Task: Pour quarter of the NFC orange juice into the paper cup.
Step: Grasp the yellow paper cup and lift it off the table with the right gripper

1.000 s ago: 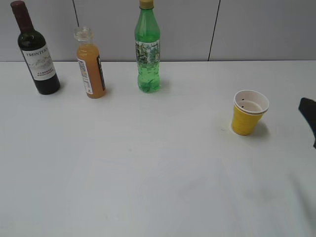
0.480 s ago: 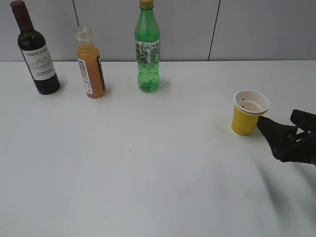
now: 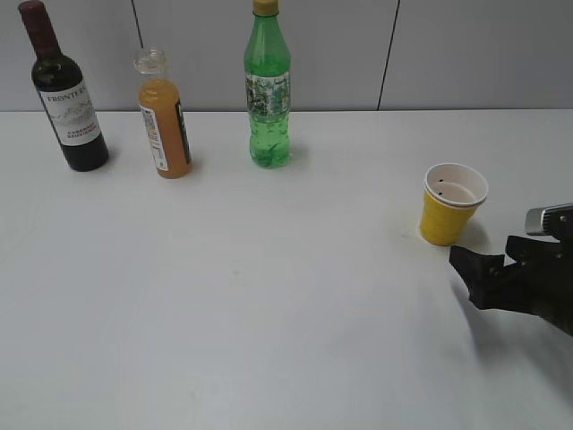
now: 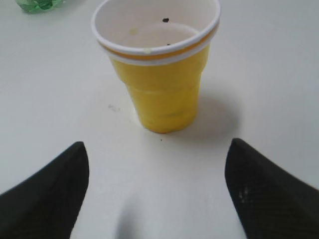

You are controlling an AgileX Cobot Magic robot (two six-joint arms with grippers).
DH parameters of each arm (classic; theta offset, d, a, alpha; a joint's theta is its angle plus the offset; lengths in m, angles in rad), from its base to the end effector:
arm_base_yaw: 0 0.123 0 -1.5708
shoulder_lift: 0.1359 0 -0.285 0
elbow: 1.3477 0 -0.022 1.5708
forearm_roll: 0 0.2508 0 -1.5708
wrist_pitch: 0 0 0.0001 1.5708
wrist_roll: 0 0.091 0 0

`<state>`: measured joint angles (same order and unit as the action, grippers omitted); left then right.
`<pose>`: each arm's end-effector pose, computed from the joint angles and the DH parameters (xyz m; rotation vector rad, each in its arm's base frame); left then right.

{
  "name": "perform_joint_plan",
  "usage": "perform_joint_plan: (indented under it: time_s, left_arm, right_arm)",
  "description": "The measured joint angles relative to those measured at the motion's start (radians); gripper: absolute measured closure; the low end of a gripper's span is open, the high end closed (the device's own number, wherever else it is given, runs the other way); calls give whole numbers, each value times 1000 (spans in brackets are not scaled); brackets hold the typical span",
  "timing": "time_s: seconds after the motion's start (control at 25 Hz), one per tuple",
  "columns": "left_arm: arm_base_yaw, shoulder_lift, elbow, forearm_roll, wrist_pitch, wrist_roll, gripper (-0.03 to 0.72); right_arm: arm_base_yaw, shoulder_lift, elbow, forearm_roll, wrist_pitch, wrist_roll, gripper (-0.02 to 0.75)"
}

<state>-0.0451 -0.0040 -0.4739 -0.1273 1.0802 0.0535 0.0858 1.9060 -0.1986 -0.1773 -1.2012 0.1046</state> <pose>-0.0042 -0.0100 0.2690 0.1083 2.0796 -0.1484 0.2186 0.0338 0.0883 -0.1523 1.9916 0.2457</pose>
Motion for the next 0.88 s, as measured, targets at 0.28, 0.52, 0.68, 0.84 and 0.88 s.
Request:
perform_joint_plan:
  time_s: [0.28, 0.52, 0.68, 0.84, 0.88]
  left_arm:
    - [0, 0, 0, 0, 0, 0, 31]
    - [0, 0, 0, 0, 0, 0, 48]
    - [0, 0, 0, 0, 0, 0, 62]
    - [0, 0, 0, 0, 0, 0, 73]
    - [0, 0, 0, 0, 0, 0, 76]
  right_arm:
    - [0, 95, -91, 0, -3, -4, 62]
    - [0, 156, -159, -10, -3, -4, 70]
    - [0, 195, -206, -21, -3, -4, 73]
    - [0, 236, -247, -30, -4, -3, 74]
    - [0, 249, -258, -39, -4, -2, 74]
